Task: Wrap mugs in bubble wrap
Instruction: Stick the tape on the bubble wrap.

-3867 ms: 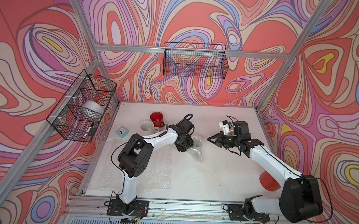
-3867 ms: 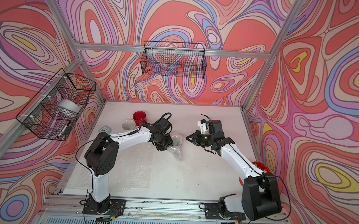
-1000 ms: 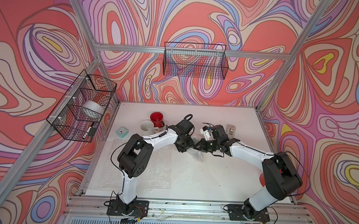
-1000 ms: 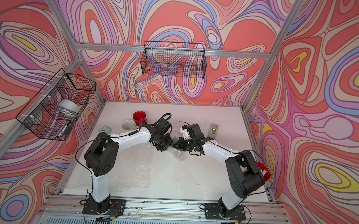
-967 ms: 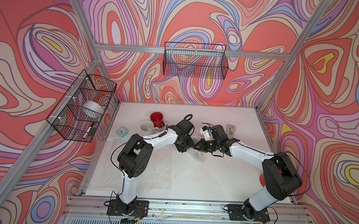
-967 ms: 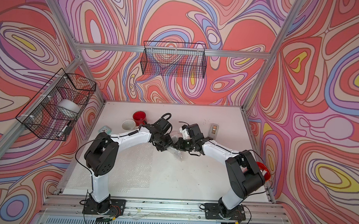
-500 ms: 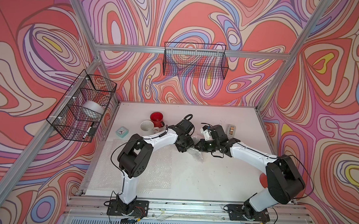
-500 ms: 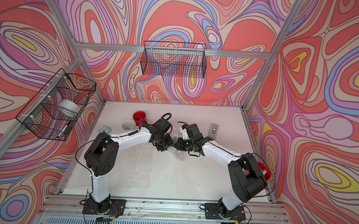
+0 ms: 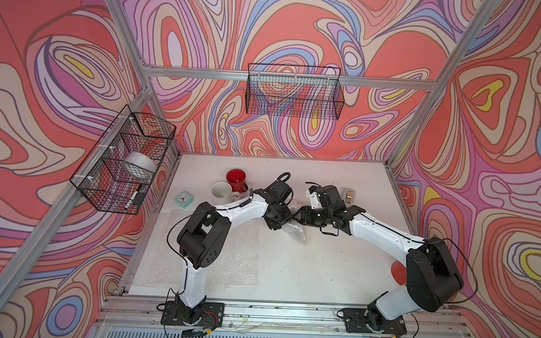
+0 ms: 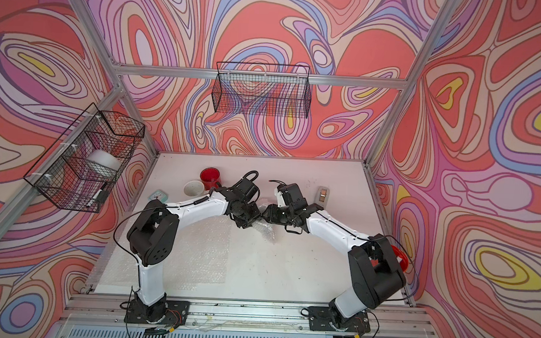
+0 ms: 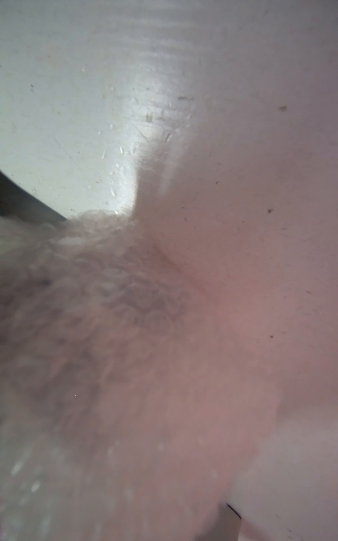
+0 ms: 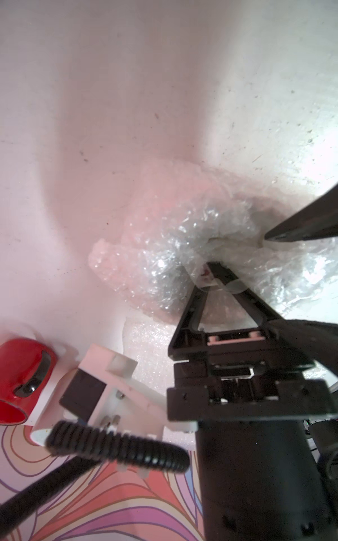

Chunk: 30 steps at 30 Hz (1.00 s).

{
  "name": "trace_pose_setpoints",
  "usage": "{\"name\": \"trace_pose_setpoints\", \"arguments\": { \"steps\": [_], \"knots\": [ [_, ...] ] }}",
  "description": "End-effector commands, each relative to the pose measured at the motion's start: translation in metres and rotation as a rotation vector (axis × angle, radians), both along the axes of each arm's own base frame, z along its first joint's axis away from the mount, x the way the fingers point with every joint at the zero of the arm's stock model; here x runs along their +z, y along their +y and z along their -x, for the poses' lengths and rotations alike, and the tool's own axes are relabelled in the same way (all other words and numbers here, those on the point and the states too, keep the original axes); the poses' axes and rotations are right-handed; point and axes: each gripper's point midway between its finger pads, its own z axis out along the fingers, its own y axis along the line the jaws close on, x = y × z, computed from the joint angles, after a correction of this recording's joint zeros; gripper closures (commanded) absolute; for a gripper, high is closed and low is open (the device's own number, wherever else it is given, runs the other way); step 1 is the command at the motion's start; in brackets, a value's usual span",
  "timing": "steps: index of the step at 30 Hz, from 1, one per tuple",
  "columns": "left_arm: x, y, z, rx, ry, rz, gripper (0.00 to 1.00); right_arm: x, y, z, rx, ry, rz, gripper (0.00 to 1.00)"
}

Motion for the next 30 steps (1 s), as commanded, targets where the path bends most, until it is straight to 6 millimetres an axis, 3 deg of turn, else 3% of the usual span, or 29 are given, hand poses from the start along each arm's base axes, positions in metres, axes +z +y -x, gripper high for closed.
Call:
{"name": "trace_pose_setpoints", "arguments": {
  "steps": [1, 6, 10, 18, 26, 30],
  "knots": [
    [-0.013, 0.004, 0.010, -0.003, 0.047, -0.037, 0.55, 0.025, -0.004, -0.008, -0.039, -0.075, 0.002, 0.55],
    [-0.011, 0.003, 0.009, -0.009, 0.041, -0.031, 0.56, 0.031, 0.002, -0.010, -0.013, -0.084, -0.021, 0.88],
    [-0.012, 0.004, 0.010, -0.008, 0.041, -0.032, 0.57, 0.031, 0.013, -0.015, 0.014, -0.074, -0.049, 0.99],
    [-0.012, 0.004, 0.010, -0.007, 0.038, -0.030, 0.57, 0.006, 0.024, -0.024, 0.045, -0.005, -0.028, 1.00],
    [-0.011, 0.005, 0.010, -0.005, 0.036, -0.033, 0.57, -0.025, 0.009, -0.032, -0.030, 0.064, 0.092, 1.00],
    [-0.011, 0.005, 0.011, -0.008, 0.039, -0.036, 0.57, -0.021, 0.014, -0.034, -0.020, 0.056, 0.071, 1.00]
  ]
}}
